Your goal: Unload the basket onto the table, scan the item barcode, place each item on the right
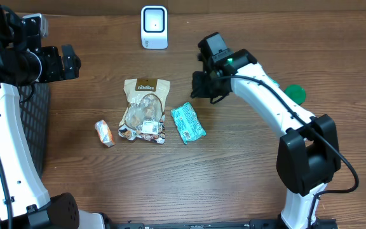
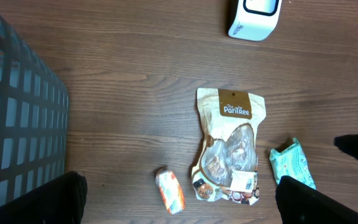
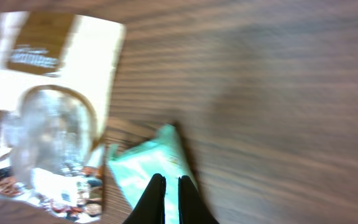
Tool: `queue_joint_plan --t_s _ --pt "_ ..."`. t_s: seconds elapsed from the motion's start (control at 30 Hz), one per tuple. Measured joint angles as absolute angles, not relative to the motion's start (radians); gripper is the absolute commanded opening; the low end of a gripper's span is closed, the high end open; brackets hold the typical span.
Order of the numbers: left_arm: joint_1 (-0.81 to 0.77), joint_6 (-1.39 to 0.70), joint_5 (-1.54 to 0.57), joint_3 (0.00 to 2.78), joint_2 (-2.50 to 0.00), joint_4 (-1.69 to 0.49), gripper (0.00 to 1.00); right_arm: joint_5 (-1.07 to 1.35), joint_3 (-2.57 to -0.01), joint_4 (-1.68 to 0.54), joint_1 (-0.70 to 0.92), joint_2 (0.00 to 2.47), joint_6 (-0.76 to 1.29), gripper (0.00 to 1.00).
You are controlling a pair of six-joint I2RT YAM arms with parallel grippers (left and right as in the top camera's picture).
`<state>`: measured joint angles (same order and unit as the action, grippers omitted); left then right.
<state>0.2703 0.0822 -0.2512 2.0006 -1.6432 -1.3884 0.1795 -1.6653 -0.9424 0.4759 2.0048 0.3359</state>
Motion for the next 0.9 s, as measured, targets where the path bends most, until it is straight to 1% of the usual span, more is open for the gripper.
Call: queue_joint_plan --t_s 0.2,0.47,0.6,0.73,0.9 --pt "0.27 0.082 -0.251 2.001 -1.643 -1.388 1.0 0.21 -1.659 -0.854 0.578 2.024 0.291 0.06" --pt "0.27 0.082 -0.251 2.001 -1.643 -1.388 1.0 0.221 -1.646 -0.861 0.692 2.151 0.233 0.06" --pt "0.27 0.082 -0.251 2.001 -1.643 -1.388 1.0 0.197 -1.642 -0.863 0.692 2.173 0.227 0.06" --pt "0.27 0.082 -0.251 2.001 -1.643 -1.388 0.99 0.107 -1.642 -0.86 0.673 2.173 0.263 0.06" --pt "0.27 0.082 -0.251 2.001 -1.643 -1.388 1.0 0.044 -1.642 -0.865 0.599 2.173 0.323 0.05"
